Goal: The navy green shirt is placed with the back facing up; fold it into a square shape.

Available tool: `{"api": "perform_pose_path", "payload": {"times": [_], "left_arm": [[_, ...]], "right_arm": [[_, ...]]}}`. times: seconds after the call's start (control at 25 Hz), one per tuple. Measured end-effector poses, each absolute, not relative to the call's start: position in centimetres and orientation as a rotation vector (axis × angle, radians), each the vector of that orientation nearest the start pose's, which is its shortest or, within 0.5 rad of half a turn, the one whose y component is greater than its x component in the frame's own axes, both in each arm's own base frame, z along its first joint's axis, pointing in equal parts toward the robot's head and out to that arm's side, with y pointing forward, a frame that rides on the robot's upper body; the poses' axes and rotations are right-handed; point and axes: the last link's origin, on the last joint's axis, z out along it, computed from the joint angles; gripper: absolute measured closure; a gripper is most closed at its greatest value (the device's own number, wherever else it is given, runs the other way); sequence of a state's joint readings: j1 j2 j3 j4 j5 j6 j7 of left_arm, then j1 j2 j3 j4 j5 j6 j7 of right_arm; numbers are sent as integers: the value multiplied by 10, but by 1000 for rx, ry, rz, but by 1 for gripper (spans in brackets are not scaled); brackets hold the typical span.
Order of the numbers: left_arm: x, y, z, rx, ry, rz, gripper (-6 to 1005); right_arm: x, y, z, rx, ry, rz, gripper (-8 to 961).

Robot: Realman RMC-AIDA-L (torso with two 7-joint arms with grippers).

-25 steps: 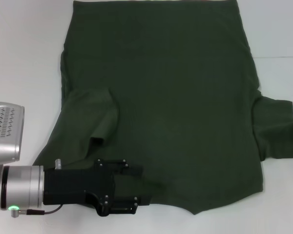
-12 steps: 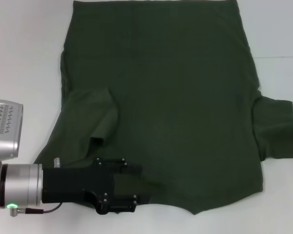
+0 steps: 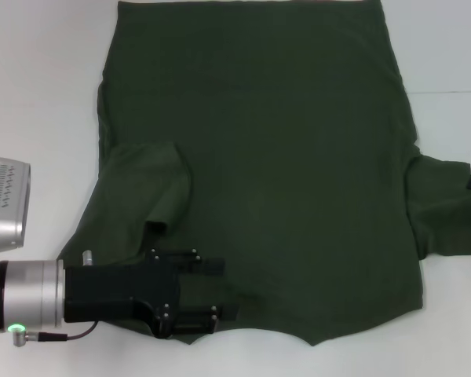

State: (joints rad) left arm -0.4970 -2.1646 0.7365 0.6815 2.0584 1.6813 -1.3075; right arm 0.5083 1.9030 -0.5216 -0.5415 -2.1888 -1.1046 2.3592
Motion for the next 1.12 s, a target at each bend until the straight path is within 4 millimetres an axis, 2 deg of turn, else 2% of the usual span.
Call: {"api": "perform_pose_path", "payload": {"times": [0.64, 1.12], "left_arm": [[-244, 293, -38, -2918, -539, -778, 295], [-244, 293, -38, -2914, -538, -780, 296]], "right_arm": [[384, 359, 80, -1633, 1828, 581, 356], [380, 361, 66, -1631, 1828, 579, 359]]}}
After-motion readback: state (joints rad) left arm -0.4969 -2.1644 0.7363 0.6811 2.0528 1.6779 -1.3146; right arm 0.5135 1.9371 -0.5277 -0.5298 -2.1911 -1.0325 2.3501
